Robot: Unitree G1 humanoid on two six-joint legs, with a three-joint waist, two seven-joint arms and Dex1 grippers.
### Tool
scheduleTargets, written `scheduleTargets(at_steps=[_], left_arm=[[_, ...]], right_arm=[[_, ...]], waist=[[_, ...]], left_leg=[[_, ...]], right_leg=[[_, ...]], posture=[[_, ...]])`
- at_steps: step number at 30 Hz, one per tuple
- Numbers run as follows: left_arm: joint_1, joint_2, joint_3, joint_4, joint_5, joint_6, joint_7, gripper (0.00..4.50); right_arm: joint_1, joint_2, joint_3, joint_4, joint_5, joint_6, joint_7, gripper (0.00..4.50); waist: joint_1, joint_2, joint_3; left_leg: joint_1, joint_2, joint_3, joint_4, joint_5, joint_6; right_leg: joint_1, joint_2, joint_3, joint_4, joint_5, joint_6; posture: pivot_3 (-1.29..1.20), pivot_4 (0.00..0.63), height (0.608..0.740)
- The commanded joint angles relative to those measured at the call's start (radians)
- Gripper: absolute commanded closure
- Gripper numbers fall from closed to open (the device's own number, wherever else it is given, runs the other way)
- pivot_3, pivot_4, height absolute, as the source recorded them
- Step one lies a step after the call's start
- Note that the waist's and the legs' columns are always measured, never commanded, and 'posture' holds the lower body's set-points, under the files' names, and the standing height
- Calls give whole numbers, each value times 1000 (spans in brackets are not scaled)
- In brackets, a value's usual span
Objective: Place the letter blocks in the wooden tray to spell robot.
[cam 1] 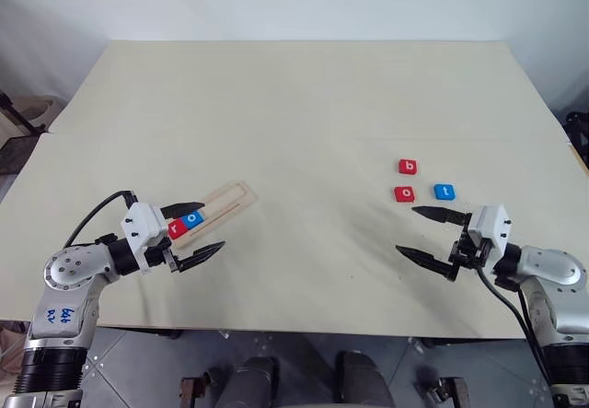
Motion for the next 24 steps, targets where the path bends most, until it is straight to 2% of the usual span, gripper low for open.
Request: scheduleTargets(at_steps=[1, 7, 17, 20, 24], left_arm=[[-7, 1, 22, -14, 2, -1, 29, 0], [71, 5, 106, -35, -36, 24, 69, 0], [436, -62, 372, -74, -116, 45, 136, 0], [484, -81, 386, -57, -116, 32, 128, 0], [469, -84, 372, -62, -114, 33, 129, 0]], right_arm=[[-20, 8, -8, 23, 3, -36, 15, 17], [-58, 37, 29, 42, 12, -33, 47, 17], [-174, 153, 158, -203, 52, 65, 14, 17], [-190, 152, 176, -253, 59, 103, 10, 17], [-197, 133, 169, -268, 63, 129, 17, 17]], waist=[[0, 0, 0], [-5, 0, 0], [-4, 1, 0], [6, 1, 1], [30, 0, 1]], left_leg=[[0, 0, 0, 0, 0, 0], [0, 0, 0, 0, 0, 0], [1, 12, 3, 2, -3, -6], [1, 12, 3, 3, -5, -5], [1, 11, 3, 7, -6, -3]], right_leg=[[0, 0, 0, 0, 0, 0], [0, 0, 0, 0, 0, 0], [-1, 11, 4, -1, 2, -4], [-1, 11, 4, -1, 2, -5], [2, 11, 4, -3, 2, -5]], posture=[[0, 150, 740], [0, 150, 740], [0, 150, 740], [0, 150, 740], [0, 150, 740]])
